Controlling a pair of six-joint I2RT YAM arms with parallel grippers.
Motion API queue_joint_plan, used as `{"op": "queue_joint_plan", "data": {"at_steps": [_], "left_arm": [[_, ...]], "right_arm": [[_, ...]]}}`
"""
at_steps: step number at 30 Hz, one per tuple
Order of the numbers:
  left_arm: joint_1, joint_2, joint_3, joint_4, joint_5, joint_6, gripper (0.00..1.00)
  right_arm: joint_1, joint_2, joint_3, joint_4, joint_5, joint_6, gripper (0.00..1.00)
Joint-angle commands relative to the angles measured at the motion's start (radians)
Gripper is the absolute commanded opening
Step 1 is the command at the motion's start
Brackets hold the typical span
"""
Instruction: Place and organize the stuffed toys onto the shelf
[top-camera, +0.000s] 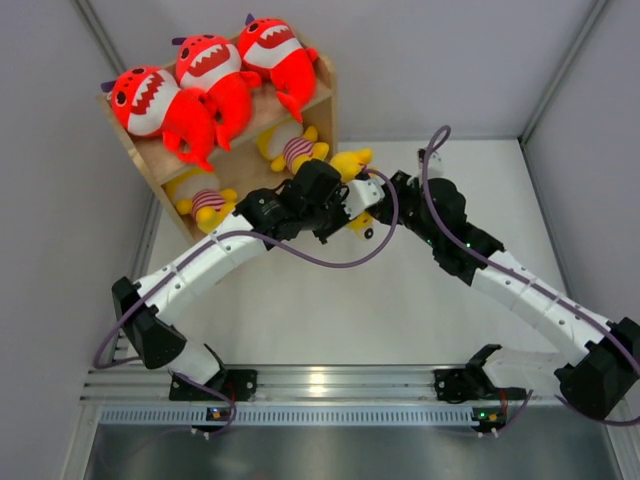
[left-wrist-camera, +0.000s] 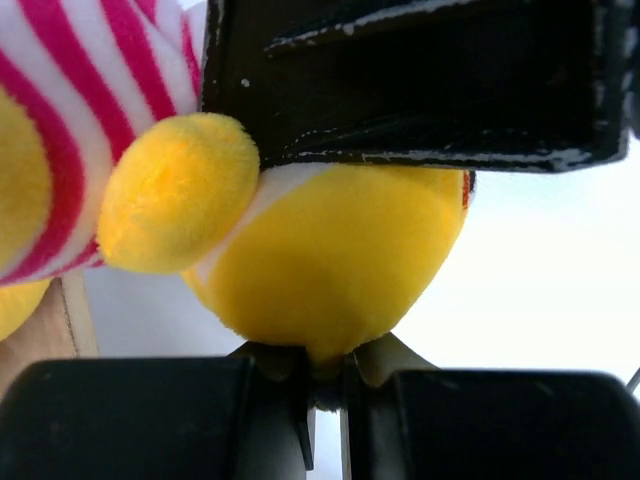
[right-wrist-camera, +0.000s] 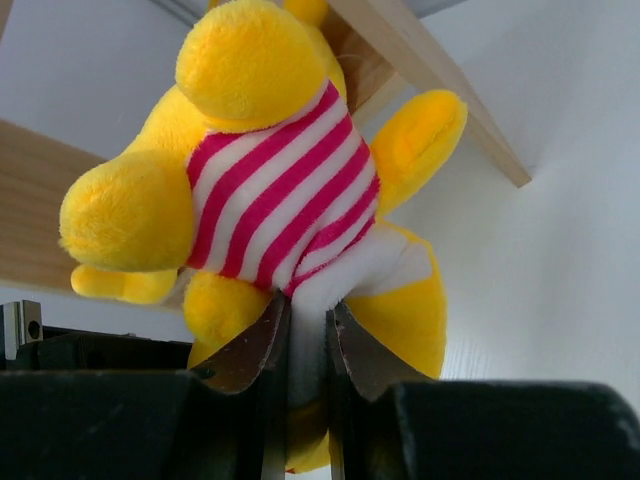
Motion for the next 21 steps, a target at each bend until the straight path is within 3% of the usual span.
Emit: {"op": "queue_joint_plan", "data": {"at_steps": [1, 2, 8, 10, 11, 14, 17, 21], "left_arm": [[0.029, -0.076, -0.013, 0.113, -0.020, 0.019, 0.00], [0.031, -0.082, -0.020, 0.113, -0.020, 0.022, 0.00], [0.048, -0.099, -0.056, 0.114, -0.012, 0.019, 0.00], [0.048, -0.103, -0.058, 0.113, 0.021, 0.032, 0.00], [0.048, -0.105, -0.059, 0.111, 0.028, 0.040, 0.00], [0.048, -0.117, -0.087, 0.110, 0.040, 0.078, 0.00], [0.054, -0.145, -0.151, 0.103, 0.075, 0.112, 0.00], [0.061, -0.177, -0.230, 0.074, 0.150, 0.158, 0.00]], "right_arm": [[-0.003, 0.025, 0.037, 0.001, -0.234, -0.115, 0.11], [-0.003, 0.029, 0.044, -0.002, -0.235, -0.125, 0.01], [-0.040, -0.012, -0.012, 0.032, -0.186, -0.050, 0.01], [-0.064, -0.011, 0.003, 0.009, -0.217, -0.054, 0.15], [-0.074, -0.003, 0.014, -0.009, -0.231, -0.088, 0.41], [-0.121, 0.009, 0.079, -0.123, -0.268, -0.230, 0.85], [-0.190, 0.025, 0.168, -0.277, -0.317, -0.440, 0.96], [-0.296, 0.016, 0.225, -0.394, -0.419, -0.664, 0.99]]}}
